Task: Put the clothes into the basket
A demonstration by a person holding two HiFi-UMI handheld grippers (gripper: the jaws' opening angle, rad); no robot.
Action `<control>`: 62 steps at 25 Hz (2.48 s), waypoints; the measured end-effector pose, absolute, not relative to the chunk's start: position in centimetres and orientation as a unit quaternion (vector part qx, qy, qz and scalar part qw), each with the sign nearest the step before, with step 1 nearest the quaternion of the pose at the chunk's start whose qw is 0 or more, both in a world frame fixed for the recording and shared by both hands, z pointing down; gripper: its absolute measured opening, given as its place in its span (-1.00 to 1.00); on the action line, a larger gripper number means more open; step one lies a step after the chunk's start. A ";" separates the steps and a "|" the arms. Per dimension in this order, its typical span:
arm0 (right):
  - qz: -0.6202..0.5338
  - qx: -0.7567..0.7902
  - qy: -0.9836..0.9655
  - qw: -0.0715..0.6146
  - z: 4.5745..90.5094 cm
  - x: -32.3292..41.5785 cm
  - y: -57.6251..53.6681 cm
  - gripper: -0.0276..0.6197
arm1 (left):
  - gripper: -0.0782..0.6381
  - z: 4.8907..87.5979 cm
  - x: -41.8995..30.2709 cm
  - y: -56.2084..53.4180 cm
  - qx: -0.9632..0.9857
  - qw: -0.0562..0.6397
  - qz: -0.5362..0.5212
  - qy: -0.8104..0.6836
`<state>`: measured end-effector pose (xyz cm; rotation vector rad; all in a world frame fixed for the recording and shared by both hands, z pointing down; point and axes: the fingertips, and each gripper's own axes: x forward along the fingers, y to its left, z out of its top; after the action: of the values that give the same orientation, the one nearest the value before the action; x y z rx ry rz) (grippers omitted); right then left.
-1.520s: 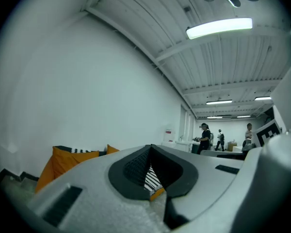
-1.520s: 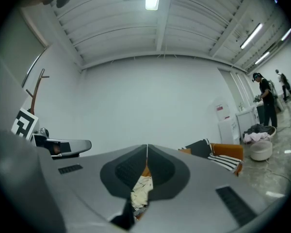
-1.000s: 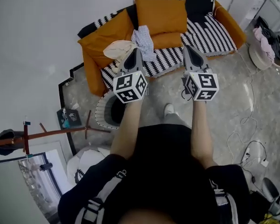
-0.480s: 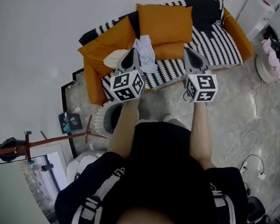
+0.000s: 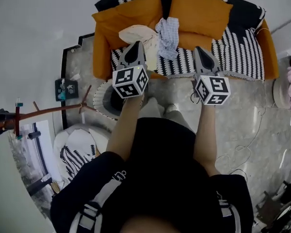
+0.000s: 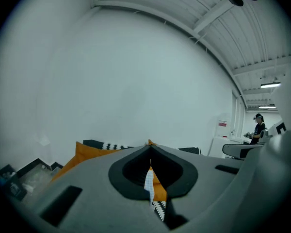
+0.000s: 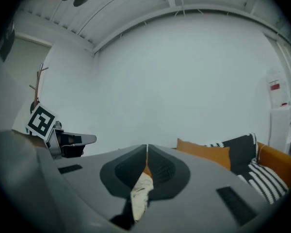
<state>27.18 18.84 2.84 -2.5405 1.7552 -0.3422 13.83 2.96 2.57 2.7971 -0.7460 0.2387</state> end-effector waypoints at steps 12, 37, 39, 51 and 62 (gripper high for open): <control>-0.238 -0.746 0.622 -0.020 16.4 21.5 6.5 -0.87 | -0.76 18.0 5.1 -6.3 0.901 0.199 0.178 -0.342; -0.296 -0.688 0.629 -0.208 42.7 27.0 -10.9 -0.15 | -0.28 46.5 5.7 -12.6 0.851 0.335 0.274 -0.298; -0.281 -0.687 0.628 -0.235 43.7 28.4 -12.4 -0.11 | -0.19 48.4 5.5 -12.7 0.841 0.344 0.285 -0.306; -0.289 -0.665 0.626 -0.288 51.1 31.7 -17.5 -0.09 | -0.01 56.6 6.8 -13.2 0.803 0.415 0.325 -0.277; -0.303 -0.648 0.649 -0.259 50.1 28.4 -15.8 -0.83 | -0.52 57.4 8.9 -12.1 0.811 0.445 0.312 -0.215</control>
<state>28.42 -15.78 50.14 -2.4600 2.4635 -1.1499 8.92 -12.06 57.43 2.0096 -0.5335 0.7742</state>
